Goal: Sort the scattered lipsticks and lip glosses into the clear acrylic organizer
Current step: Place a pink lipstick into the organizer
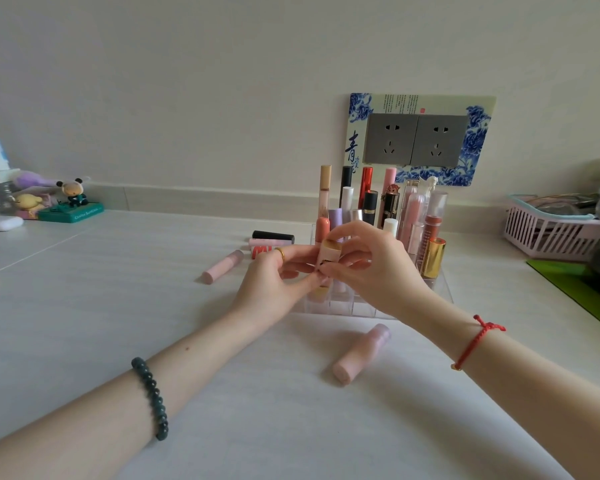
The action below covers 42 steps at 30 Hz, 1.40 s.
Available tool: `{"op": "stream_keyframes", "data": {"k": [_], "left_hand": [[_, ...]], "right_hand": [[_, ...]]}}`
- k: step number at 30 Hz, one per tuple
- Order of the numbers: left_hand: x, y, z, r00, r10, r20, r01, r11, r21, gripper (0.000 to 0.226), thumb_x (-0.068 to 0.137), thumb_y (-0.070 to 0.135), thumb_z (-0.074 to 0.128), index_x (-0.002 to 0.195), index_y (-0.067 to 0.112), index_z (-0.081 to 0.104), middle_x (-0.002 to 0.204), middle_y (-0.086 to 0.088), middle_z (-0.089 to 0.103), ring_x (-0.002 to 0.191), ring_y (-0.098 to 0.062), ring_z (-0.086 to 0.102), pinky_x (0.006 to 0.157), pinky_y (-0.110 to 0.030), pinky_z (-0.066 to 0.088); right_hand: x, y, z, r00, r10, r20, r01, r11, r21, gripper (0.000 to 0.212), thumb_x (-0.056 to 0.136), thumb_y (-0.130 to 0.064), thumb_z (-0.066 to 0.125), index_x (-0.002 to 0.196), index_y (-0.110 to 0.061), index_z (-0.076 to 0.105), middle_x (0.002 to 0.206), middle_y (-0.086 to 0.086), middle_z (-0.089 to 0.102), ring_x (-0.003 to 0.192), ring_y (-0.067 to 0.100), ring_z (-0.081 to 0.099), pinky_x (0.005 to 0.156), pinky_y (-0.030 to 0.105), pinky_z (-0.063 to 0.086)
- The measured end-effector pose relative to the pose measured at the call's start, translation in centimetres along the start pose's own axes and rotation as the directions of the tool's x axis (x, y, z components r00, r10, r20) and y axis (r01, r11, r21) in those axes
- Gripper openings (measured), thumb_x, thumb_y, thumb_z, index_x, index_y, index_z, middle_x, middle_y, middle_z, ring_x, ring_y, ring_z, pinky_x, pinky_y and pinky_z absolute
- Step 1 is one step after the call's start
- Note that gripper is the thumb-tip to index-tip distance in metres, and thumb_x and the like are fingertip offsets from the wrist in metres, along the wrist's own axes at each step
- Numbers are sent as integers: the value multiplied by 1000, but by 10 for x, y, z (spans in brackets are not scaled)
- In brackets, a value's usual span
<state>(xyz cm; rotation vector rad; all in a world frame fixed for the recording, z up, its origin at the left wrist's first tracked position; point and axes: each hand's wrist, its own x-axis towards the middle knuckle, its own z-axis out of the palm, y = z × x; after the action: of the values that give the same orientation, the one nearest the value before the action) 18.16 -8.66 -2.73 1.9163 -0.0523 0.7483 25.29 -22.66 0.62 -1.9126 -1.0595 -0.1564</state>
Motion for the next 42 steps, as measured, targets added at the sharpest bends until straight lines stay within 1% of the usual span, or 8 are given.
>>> {"op": "stream_keyframes", "data": {"k": [7,14,20,24,30,34,39,42], "left_hand": [[-1,-2,0,999,-14,-35,15,1000,22,32,73,13,74,94,34,64,88,12,70,86,-6,65,85,-21,51],[-1,-3,-1,998,-29,-49,31,998,53,30,72,17,75,95,34,64,90,15,69,87,-5,64,81,-15,49],[-2,-3,-2,997,-45,-60,49,997,65,28,72,20,75,89,39,63,85,17,69,86,-4,64,78,-13,48],[-4,-1,-4,996,-64,-59,67,996,52,26,73,20,74,89,38,63,87,13,70,87,-8,65,83,-22,51],[-4,1,-4,994,-92,-58,94,995,40,26,74,17,74,89,35,64,88,9,71,89,-14,66,88,-33,52],[-4,1,-5,991,-114,-70,116,992,39,29,73,16,75,99,26,65,91,4,71,89,-15,66,90,-39,51],[-6,10,-12,985,-97,-140,98,995,4,29,73,17,75,94,32,62,95,7,69,88,-10,64,91,-36,50],[-16,23,-15,994,1,-109,6,998,56,32,67,41,75,97,35,65,94,13,70,90,-4,63,86,-23,49]], "right_hand": [[-1,0,3,1000,-4,12,4,1000,-14,31,76,-15,72,105,-15,59,92,0,68,78,9,65,70,13,53],[-2,-1,5,1000,-8,4,8,1000,-8,28,77,-15,71,103,-14,60,85,-3,65,75,8,64,73,19,55],[-2,-4,5,1000,-9,6,10,1000,-27,29,78,-14,70,106,-13,61,96,6,70,83,15,66,80,30,56],[-2,-5,4,1000,-13,4,13,999,-33,30,78,-14,69,107,-13,62,99,6,69,85,16,67,80,33,56],[-4,-4,2,1000,-17,-5,17,999,-42,28,78,-14,69,105,-13,62,96,3,69,82,13,66,79,27,56],[-5,-5,-5,1000,-15,-22,14,999,-32,28,77,-19,69,103,-14,62,93,1,68,82,11,66,77,24,56],[-7,-14,-22,997,-33,-70,33,999,1,26,77,-15,69,101,-15,62,86,-5,67,79,5,66,75,17,55],[-15,-18,-34,996,-55,-73,56,998,17,22,76,-14,69,96,-20,62,83,-9,67,74,1,65,73,11,53]]}}
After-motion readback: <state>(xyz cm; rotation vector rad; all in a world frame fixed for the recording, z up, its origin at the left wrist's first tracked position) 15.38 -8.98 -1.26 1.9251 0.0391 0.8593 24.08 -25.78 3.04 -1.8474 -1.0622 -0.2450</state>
